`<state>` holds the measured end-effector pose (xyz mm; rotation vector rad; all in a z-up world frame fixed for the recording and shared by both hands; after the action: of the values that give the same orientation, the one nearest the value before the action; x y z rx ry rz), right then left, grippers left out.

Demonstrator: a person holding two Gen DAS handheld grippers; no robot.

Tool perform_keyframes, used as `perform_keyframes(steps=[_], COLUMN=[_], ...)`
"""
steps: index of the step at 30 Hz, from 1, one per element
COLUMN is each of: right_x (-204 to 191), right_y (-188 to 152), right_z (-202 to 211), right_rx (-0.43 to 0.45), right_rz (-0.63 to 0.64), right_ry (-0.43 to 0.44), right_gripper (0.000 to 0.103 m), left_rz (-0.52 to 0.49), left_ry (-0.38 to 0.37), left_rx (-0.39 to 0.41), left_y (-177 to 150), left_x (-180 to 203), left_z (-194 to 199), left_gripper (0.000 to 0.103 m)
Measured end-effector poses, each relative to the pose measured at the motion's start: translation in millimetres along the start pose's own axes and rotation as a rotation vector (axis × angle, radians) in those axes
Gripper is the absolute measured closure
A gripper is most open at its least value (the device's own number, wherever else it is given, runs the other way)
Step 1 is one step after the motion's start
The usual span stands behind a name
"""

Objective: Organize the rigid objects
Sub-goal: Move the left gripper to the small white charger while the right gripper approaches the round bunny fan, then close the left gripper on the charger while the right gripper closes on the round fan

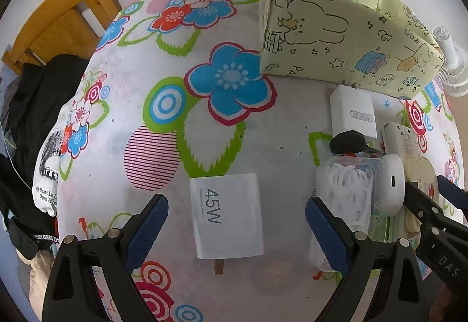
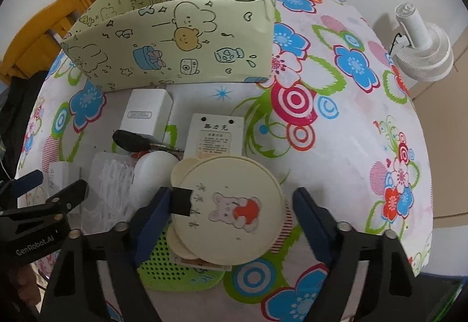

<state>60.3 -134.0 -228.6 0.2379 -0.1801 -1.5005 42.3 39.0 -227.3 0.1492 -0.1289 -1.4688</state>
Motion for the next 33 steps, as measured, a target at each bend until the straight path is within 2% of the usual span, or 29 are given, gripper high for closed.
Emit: perform_keyframes(steps=[8, 12, 16, 19, 22, 33], right_x=[-1.3, -1.2, 0.0, 2.1, 4.1, -4.2], right_y=[-1.8, -2.6, -3.3, -3.9, -1.8, 8.4], right_z=[2.5, 3.4, 5.6, 8.6, 14.7, 45.3], right_rx=[0.011, 0.015, 0.017, 0.021, 0.035, 0.092], right_rz=[-0.019, -0.031, -0.04, -0.049, -0.064, -0.095], right_ry=[-0.021, -0.02, -0.024, -0.033, -0.04, -0.045], right_gripper=[0.023, 0.023, 0.023, 0.023, 0.023, 0.023], left_rz=[0.036, 0.018, -0.02, -0.046, -0.035, -0.106], left_ry=[-0.024, -0.032, -0.004, 0.016, -0.035, -0.094], left_rx=[-0.012, -0.045, -0.017, -0.013, -0.024, 0.05], left_y=[-2.7, -6.3, -7.2, -7.7, -8.5, 2.7], left_x=[-12.3, -13.0, -8.2, -3.2, 1.4, 13.5], left_z=[-5.0, -13.4, -13.3, -13.4, -11.6, 31.1], left_gripper=[0.022, 0.044, 0.054, 0.055, 0.055, 0.055])
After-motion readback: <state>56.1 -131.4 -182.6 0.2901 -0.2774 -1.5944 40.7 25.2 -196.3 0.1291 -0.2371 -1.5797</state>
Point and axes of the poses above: each gripper's, at about its wrist camera, not at the fingertips, and z roughly against the way its jaws point, x to its right, y to its top, the point moved 8 cm from there along -z, roughly the way its jaws point, and after that the axes turned 4 degrees about -x, right-handed, at the moved point
